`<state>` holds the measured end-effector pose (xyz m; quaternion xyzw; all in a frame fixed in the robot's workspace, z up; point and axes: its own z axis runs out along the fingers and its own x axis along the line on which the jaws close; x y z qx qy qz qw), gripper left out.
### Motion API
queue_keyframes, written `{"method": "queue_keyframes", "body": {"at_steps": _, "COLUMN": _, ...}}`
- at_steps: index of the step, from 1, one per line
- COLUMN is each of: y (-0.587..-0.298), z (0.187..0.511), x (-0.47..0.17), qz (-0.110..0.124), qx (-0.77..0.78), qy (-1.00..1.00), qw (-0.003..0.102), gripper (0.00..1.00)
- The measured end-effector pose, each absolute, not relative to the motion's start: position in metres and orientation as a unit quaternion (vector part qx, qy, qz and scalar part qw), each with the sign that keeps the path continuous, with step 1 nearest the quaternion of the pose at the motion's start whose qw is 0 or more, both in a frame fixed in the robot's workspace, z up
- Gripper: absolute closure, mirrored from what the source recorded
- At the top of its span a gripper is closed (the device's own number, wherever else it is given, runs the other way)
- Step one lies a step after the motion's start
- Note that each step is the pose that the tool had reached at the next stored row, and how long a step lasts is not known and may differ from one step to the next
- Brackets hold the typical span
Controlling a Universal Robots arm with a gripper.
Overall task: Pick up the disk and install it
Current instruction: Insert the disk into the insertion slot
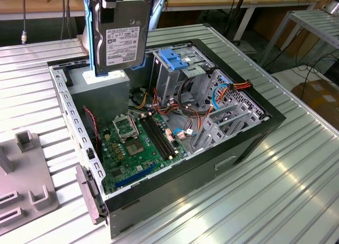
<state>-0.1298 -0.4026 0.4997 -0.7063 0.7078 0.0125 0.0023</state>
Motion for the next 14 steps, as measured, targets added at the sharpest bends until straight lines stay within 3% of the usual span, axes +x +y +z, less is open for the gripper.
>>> {"method": "queue_keyframes", "body": {"at_steps": 14, "y": -0.4055, "z": 0.4997, "x": -0.1293, "qz": 0.012, "qx": -0.706, "qy": 0.708, "qw": 0.002, "gripper": 0.63}}
